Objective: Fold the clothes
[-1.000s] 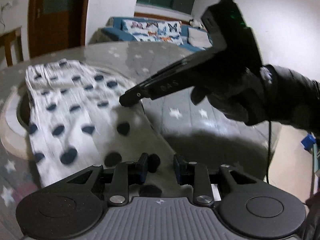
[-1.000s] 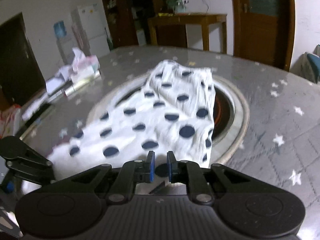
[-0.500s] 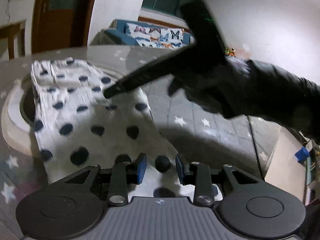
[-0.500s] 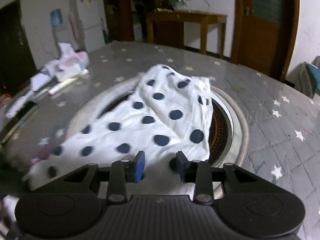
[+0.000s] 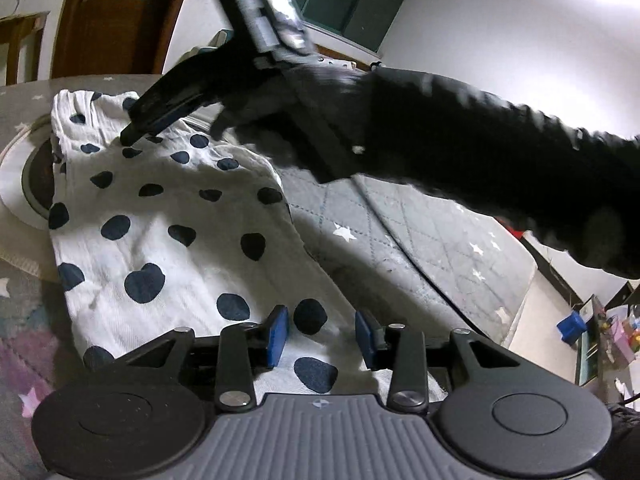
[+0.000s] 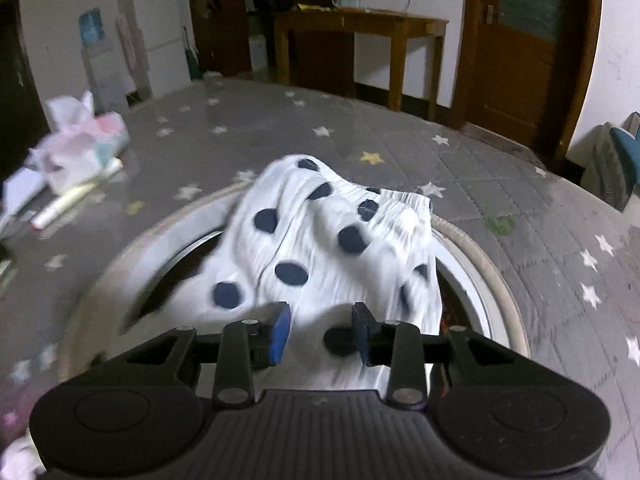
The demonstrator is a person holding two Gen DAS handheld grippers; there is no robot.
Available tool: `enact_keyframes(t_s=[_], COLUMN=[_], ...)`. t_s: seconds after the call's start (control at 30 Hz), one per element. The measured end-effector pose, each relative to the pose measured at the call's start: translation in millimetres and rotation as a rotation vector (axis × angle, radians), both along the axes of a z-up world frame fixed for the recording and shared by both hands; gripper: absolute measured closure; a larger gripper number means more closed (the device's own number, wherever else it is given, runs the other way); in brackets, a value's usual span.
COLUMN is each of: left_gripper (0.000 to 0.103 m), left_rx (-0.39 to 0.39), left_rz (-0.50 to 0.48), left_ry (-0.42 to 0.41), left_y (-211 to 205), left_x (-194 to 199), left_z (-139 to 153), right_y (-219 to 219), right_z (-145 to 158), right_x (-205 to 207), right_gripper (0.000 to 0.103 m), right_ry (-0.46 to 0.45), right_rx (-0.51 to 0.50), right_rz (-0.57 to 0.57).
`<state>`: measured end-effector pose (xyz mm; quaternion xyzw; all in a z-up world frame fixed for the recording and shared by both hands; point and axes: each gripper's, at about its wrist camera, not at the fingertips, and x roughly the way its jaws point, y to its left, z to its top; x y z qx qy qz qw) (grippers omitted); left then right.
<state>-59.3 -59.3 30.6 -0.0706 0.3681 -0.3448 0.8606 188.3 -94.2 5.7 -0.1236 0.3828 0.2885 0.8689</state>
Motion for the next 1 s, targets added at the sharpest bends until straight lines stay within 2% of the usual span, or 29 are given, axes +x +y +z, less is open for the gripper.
enact_keyframes(t_s=[0.07, 0.3, 0.33, 0.43, 0.6, 0.67, 0.77, 0.9, 1.0], left_gripper=[0.063, 0.062, 0.062, 0.062, 0.062, 0.062, 0.062, 0.062, 0.062], left_rx=[-0.006, -0.043, -0.045, -0.051, -0.063, -0.065, -0.071, -0.079, -0.084], left_rz=[0.000, 0.001, 0.001, 0.002, 0.007, 0.008, 0.006, 0.006, 0.007], left_ry=[0.003, 0.025, 0.027, 0.032, 0.040, 0.041, 0.045, 0.047, 0.051], left_y=[0.3, 2.3, 2.4, 3.8, 6.5, 6.8, 6.7, 7.0, 6.5], left_x=[-0.3, 2.4, 3.2, 2.6, 1.5, 1.0, 2.5, 1.2, 0.8], left_z=[-0.6, -3.7, -4.0, -3.5, -3.1, -3.1, -3.9, -4.5, -4.9], right_y=[0.7, -22.7, -25.6, -24.3, -18.6, -15.2, -6.8, 4.4, 7.7], right_z=[-1.1, 22.2, 24.2, 18.0, -4.5, -6.9, -3.9, 3.8, 3.7], right_x=[11.3, 39.0, 44.0, 61.7, 76.5, 76.0, 72.8, 76.7, 79.6], right_gripper=[0.069, 0.069, 0.069, 0.069, 0.070, 0.080, 0.089, 0.092, 0.090], right_ry=[-0.003, 0.036, 0.026, 0.022, 0.038, 0.024, -0.031, -0.098, -0.101], right_rx=[0.011, 0.237, 0.242, 0.188, 0.131, 0.117, 0.066, 0.019, -0.001], right_rz=[-0.031, -0.094, -0.117, -0.177, -0.183, -0.175, -0.148, -0.144, -0.136])
